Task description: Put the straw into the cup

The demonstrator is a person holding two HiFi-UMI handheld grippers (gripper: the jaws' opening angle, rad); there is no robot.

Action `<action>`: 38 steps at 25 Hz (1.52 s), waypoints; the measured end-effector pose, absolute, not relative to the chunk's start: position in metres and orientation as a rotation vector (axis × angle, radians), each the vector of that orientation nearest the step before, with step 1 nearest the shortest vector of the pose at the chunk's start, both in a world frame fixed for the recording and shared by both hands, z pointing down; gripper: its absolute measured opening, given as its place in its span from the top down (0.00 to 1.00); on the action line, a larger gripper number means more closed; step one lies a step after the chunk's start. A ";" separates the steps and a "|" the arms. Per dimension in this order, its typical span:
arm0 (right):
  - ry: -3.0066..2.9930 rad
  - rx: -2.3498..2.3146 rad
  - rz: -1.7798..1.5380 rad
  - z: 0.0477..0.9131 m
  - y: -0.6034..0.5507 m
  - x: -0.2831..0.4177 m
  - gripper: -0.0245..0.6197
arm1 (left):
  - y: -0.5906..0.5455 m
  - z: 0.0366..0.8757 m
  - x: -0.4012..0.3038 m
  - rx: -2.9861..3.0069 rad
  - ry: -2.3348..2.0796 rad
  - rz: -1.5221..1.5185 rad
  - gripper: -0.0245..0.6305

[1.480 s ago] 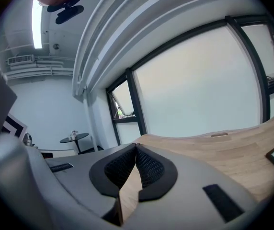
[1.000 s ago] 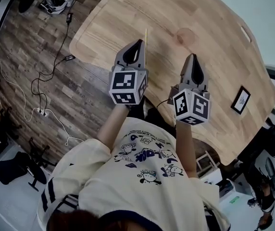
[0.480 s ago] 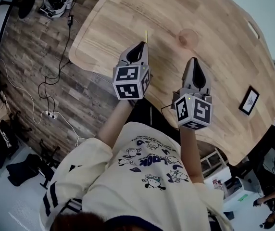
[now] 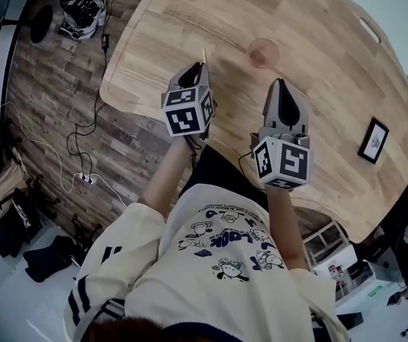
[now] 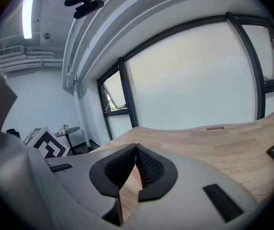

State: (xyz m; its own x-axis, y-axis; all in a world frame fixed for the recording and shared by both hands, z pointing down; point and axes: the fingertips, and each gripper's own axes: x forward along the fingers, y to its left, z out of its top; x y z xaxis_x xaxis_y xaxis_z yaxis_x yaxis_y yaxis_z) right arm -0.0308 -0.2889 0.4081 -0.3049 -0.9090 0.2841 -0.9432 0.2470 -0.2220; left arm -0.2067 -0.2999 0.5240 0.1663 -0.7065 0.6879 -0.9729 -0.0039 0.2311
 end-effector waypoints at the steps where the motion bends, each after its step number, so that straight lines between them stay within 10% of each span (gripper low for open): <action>1: -2.401 1.798 0.546 0.407 -0.289 -0.029 0.97 | -0.300 0.527 -0.207 1.760 -1.598 0.519 0.88; 38: -2.269 1.985 0.768 0.431 -0.264 0.024 0.97 | -0.296 0.597 -0.206 1.699 -1.372 1.065 0.88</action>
